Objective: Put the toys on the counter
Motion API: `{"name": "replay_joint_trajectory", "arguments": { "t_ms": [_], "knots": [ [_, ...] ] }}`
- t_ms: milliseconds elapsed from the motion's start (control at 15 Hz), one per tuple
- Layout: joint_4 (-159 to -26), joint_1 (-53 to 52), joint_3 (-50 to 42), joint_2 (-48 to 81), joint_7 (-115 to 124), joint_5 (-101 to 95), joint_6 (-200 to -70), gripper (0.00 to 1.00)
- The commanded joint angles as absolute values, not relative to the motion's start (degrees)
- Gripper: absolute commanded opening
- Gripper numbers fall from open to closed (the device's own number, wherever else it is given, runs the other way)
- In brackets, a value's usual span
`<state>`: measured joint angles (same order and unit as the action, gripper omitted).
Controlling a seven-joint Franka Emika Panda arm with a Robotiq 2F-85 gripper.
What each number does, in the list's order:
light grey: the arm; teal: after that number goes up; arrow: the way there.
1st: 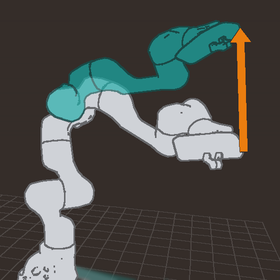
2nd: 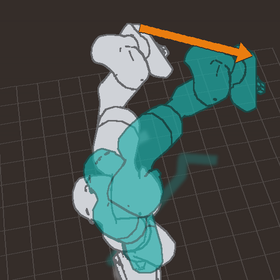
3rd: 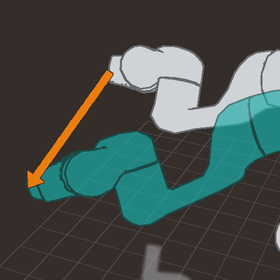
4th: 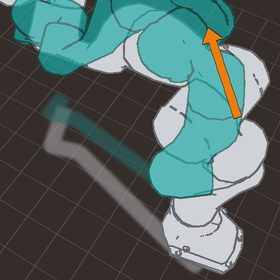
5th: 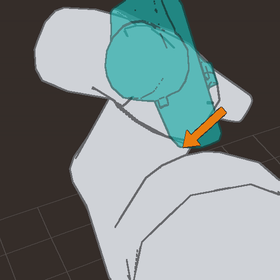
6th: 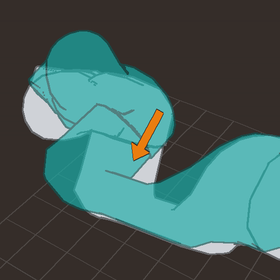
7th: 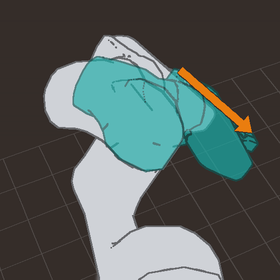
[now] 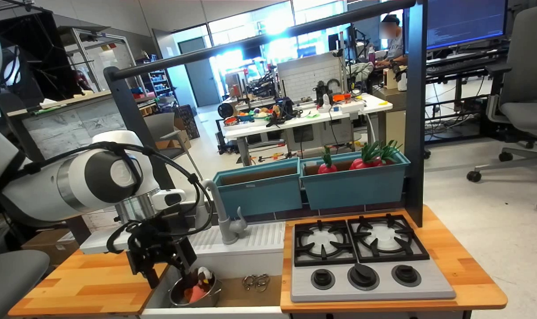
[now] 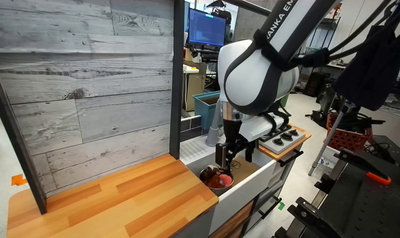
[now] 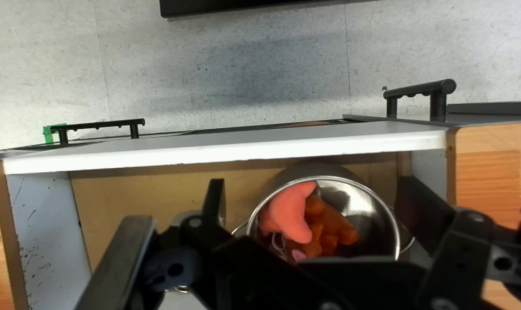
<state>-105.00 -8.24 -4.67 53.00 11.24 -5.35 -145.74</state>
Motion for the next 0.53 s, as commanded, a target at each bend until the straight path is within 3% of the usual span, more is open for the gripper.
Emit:
{"name": "replay_joint_trajectory", "arguments": {
  "t_ms": [0, 467],
  "knots": [
    [-97.7, -9.1, -5.4, 59.4, 12.7, -5.3, -144.2, 1.00],
    [-76.6, -14.5, -10.2, 77.9, 21.0, -6.4, -143.5, 1.00]
  ]
}}
